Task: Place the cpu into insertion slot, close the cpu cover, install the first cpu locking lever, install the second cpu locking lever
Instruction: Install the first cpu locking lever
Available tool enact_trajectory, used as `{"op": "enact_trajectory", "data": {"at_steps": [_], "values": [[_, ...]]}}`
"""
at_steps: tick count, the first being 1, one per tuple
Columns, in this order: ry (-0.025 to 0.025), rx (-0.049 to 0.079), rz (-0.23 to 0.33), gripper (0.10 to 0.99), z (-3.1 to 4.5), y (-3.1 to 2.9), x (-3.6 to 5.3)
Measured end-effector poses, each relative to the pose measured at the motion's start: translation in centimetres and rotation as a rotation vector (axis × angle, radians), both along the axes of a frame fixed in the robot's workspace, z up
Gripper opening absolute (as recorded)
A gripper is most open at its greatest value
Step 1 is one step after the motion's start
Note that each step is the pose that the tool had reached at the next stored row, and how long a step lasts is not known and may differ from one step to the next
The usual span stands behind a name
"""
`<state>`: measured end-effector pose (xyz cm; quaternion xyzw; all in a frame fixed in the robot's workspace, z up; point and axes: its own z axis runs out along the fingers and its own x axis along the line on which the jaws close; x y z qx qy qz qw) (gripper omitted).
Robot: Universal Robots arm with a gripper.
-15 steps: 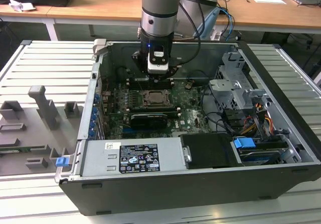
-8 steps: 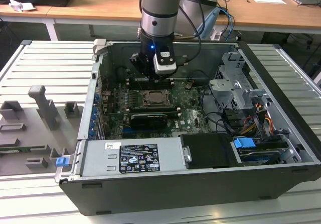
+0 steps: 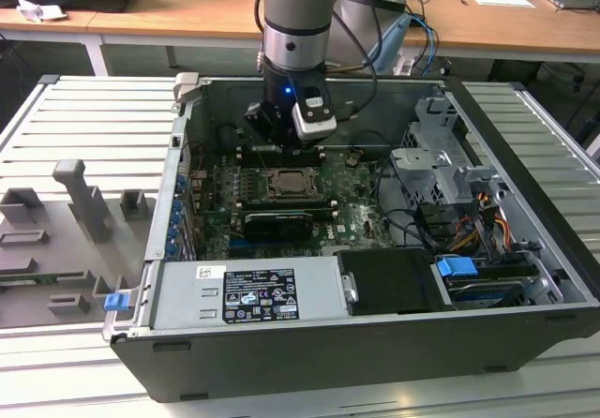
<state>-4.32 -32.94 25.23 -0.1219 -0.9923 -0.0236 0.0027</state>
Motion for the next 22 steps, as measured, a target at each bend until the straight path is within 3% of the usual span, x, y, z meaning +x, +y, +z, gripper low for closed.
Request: {"op": "enact_trajectory", "data": {"at_steps": [10,13,16,22], "values": [[0.0001,0.000,0.219,0.106,-0.17,0.00,0.00],[-0.0001,0.000,0.250,0.106,-0.20,0.00,-0.10],[-0.0003,0.000,0.255,0.106,-0.21,0.00,-0.82],[-0.0062,-0.001,0.255,0.106,-0.22,0.00,-3.46]]}}
